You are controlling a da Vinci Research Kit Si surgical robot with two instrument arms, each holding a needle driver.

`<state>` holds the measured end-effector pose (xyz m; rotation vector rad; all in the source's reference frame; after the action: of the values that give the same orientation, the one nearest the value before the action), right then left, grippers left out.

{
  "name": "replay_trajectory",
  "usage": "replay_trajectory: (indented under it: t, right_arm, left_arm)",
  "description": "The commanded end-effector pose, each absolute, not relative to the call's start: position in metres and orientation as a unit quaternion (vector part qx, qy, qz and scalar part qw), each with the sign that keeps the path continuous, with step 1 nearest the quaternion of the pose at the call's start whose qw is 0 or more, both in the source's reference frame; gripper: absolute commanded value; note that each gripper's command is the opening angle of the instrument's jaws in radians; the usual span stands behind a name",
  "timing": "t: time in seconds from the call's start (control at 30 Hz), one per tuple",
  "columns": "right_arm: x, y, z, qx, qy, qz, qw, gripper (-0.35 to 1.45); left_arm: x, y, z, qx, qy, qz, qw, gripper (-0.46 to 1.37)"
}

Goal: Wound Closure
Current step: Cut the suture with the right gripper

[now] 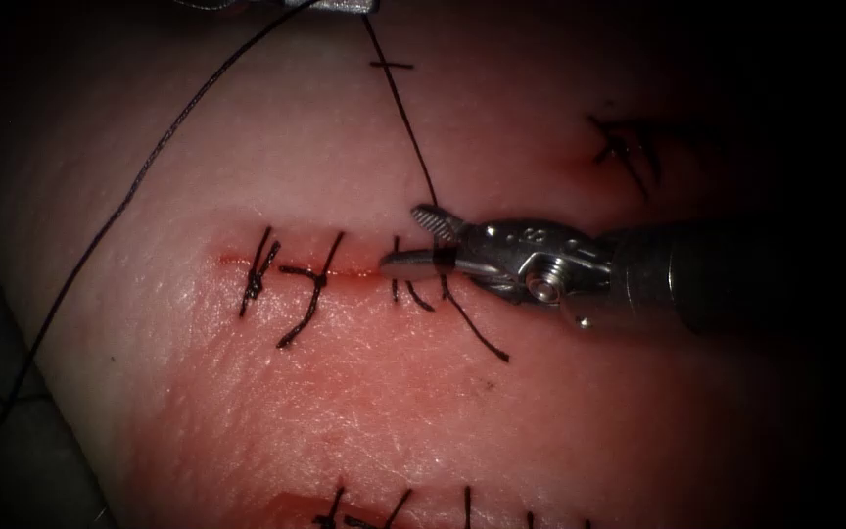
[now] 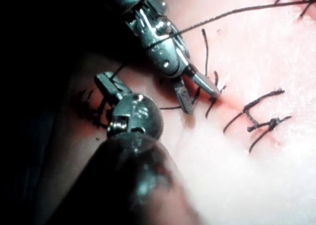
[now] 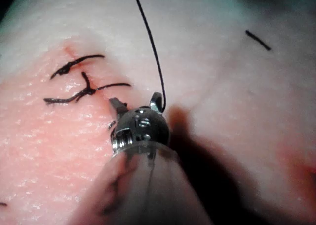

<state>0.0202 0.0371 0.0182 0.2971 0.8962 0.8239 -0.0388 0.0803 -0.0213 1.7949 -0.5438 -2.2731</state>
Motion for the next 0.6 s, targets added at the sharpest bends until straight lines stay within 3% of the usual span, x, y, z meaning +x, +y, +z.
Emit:
replay_trajectory:
  t: [0.03,0.6]
  right_arm:
    - [0.0202,0.0371,0.0182,0.140,0.420,0.385,0.810,0.94]
    - [0.0203,0.0362,0.0171,0.143,0.420,0.385,0.810,1.01]
  left_arm:
    - [-0.0388,0.0802,-0.0213,0.606,-0.181,-0.768,0.099,-0.35]
    - [-0.0386,0.0810,-0.0215,0.608,-0.178,-0.768,0.093,-0.35]
